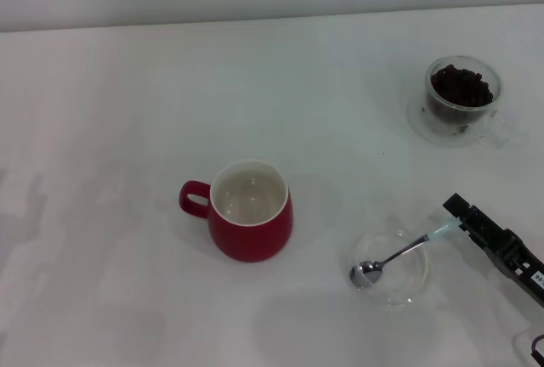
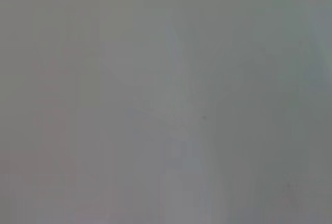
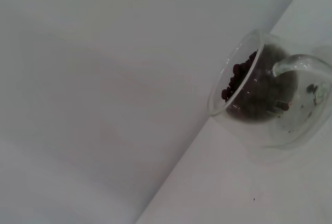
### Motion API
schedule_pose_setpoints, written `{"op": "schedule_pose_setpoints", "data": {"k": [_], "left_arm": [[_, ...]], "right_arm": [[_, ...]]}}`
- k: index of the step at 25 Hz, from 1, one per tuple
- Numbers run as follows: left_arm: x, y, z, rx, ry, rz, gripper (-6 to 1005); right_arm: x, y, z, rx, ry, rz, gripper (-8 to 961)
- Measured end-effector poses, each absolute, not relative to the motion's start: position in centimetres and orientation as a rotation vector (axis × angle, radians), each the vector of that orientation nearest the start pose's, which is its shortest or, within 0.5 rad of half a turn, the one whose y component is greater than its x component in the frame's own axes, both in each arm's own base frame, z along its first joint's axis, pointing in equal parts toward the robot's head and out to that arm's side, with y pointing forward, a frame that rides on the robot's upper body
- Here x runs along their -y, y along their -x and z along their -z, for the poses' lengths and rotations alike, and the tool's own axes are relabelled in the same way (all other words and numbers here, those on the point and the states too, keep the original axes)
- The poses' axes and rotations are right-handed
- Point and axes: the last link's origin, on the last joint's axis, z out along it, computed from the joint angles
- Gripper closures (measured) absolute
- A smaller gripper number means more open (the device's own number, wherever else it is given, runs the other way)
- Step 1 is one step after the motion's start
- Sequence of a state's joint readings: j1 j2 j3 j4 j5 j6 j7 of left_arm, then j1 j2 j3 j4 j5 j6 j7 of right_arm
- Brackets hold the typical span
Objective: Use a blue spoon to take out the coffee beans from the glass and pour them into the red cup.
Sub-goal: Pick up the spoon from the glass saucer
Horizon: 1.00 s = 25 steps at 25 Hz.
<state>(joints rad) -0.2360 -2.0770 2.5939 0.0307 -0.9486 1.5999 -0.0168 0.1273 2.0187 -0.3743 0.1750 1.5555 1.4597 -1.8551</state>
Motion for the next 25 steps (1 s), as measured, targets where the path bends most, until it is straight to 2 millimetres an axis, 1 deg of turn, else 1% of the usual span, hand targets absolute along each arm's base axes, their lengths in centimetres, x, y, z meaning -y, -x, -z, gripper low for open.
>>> {"op": "schedule_pose_setpoints", "data": {"k": [2, 13, 16, 25], "left_arm": [[-23.49, 34.86, -0.39, 0.197, 1.641, 0.664, 482], [-23.51, 34.93, -0.27, 0.205, 1.644, 0.658, 488], [-23.47, 34.93, -0.22, 0.206, 1.645, 0.658, 489], [-23.34, 35.0, -0.2, 0.21, 1.643, 0.656, 491]], "right_arm": [[-16.67, -37.34, 4.87, -1.694, 1.492, -1.285, 324], [-16.95, -37.38, 4.73, -1.687, 1.477, -1.291, 406], [-17.02, -37.55, 4.71, -1.689, 1.463, -1.283, 551], [-17.23, -37.82, 5.24, -1.719, 1.463, -1.238, 572]]}}
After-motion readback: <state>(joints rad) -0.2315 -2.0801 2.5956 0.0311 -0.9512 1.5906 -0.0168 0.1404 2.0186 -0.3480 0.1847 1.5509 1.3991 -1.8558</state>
